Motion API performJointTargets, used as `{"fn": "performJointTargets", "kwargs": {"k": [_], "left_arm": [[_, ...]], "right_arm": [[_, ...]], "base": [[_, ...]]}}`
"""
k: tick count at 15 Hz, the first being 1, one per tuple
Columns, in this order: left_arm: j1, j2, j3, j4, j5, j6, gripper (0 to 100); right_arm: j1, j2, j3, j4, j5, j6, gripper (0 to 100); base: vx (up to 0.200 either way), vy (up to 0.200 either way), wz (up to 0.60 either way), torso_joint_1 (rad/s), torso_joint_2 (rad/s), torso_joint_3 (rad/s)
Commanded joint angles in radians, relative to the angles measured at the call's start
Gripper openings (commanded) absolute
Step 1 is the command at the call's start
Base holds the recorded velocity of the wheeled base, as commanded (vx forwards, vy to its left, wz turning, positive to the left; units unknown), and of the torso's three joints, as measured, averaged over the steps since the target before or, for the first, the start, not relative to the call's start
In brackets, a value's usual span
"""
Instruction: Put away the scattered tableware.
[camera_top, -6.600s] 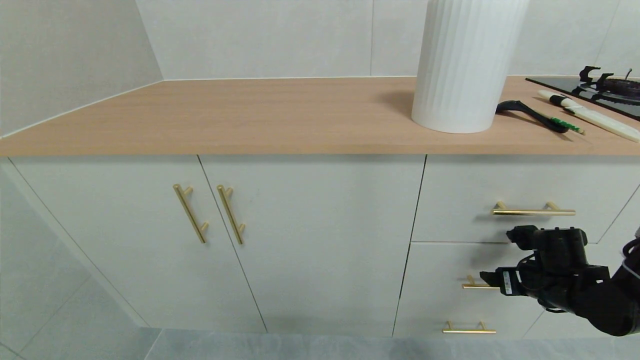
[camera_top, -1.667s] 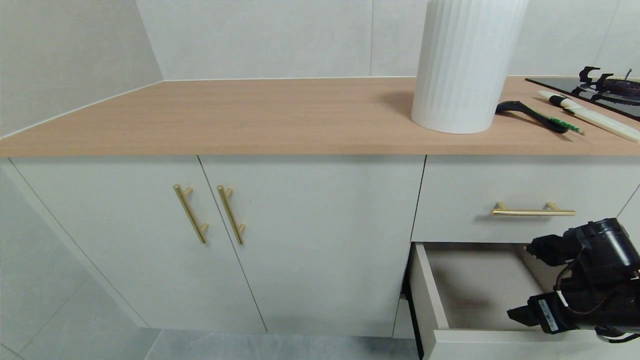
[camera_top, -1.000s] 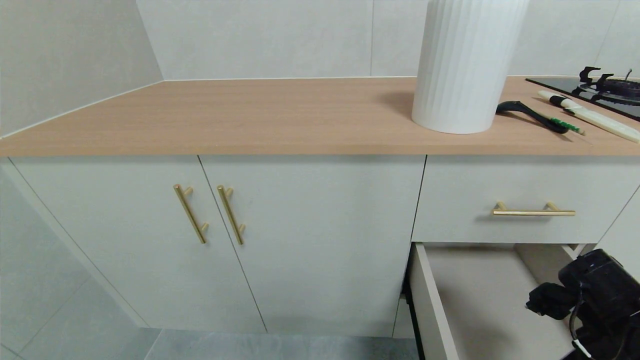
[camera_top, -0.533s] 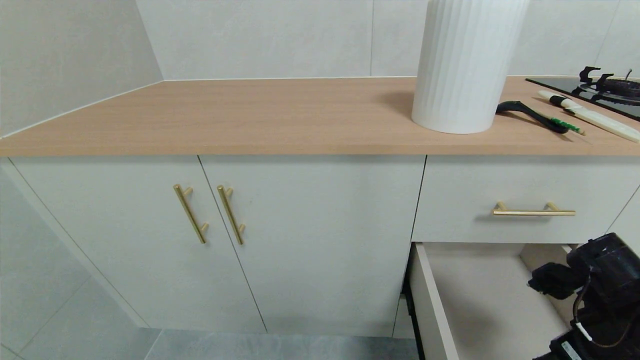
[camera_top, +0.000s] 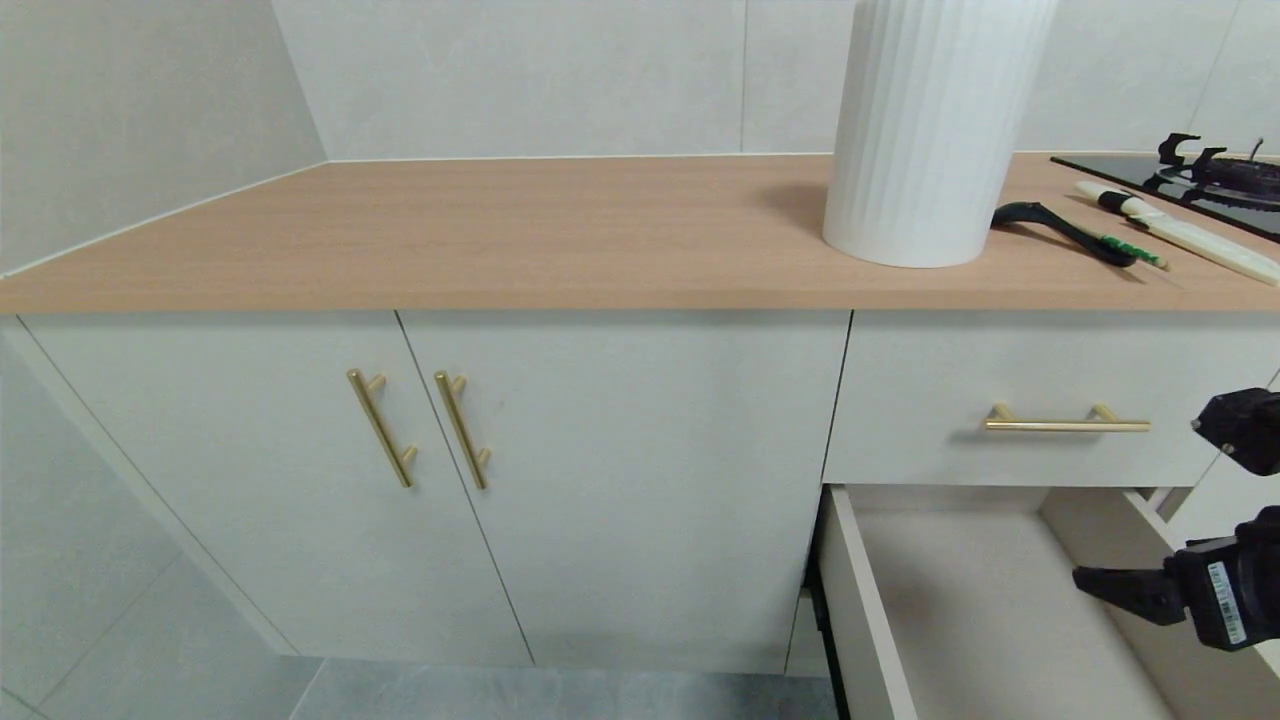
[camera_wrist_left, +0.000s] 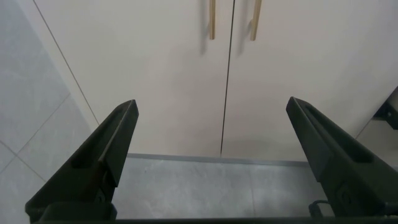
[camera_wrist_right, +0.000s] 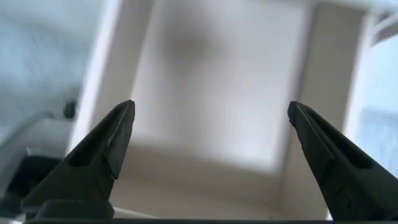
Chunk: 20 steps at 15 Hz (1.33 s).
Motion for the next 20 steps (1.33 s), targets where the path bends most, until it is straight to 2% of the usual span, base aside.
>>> {"fn": "performJointTargets", "kwargs": {"k": [1, 5, 15, 17, 20], "left_arm": [[0.0, 0.001, 0.0, 0.0, 0.0, 0.0, 100], [0.0, 0.001, 0.0, 0.0, 0.0, 0.0, 100], [0.0, 0.001, 0.0, 0.0, 0.0, 0.0, 100], [0.0, 0.001, 0.0, 0.0, 0.0, 0.0, 100], [0.0, 0.001, 0.0, 0.0, 0.0, 0.0, 100]], "right_arm": [[0.0, -0.082, -0.01, -0.002, 0.001, -0.012, 100], [0.0, -0.093, -0.007, -0.002, -0.002, -0.026, 100], [0.0, -0.104, -0.011, -0.026, 0.001, -0.037, 100], [-0.02, -0.022, -0.125, -0.042, -0.019, -0.029, 100], [-0.11, 0.108, -0.295, -0.032, -0.016, 0.001, 100]], "base": [[0.0, 0.0, 0.0, 0.0, 0.0, 0.0], [0.0, 0.0, 0.0, 0.074, -0.23, -0.244], [0.0, 0.0, 0.0, 0.136, -0.43, -0.266], [0.0, 0.0, 0.0, 0.018, -0.04, -0.025], [0.0, 0.0, 0.0, 0.0, 0.0, 0.0]]}}
